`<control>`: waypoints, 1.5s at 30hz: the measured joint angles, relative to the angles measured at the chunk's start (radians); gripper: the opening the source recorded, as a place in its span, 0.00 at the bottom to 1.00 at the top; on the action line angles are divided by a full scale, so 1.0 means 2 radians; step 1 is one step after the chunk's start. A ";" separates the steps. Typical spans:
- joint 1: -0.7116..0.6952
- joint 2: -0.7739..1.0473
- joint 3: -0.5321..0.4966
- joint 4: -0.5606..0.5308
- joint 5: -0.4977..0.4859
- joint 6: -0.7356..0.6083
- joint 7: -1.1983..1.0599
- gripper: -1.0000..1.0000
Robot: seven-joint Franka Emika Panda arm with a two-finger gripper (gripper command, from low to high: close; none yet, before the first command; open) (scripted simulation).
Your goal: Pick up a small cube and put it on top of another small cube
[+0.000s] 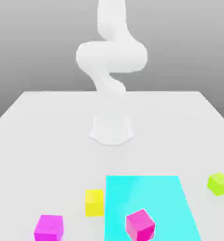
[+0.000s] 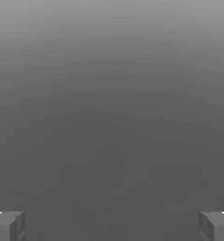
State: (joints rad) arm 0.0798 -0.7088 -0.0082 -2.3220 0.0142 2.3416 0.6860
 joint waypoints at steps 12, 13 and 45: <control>0.166 0.221 0.012 -0.053 0.038 0.099 -0.278 0.50; 0.176 0.239 0.016 -0.057 0.040 0.107 -0.300 0.50; 0.279 0.472 0.054 -0.099 -0.038 0.204 -0.505 0.00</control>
State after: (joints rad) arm 0.6371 0.2343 0.0988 -2.5194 -0.0608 2.7505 -0.3236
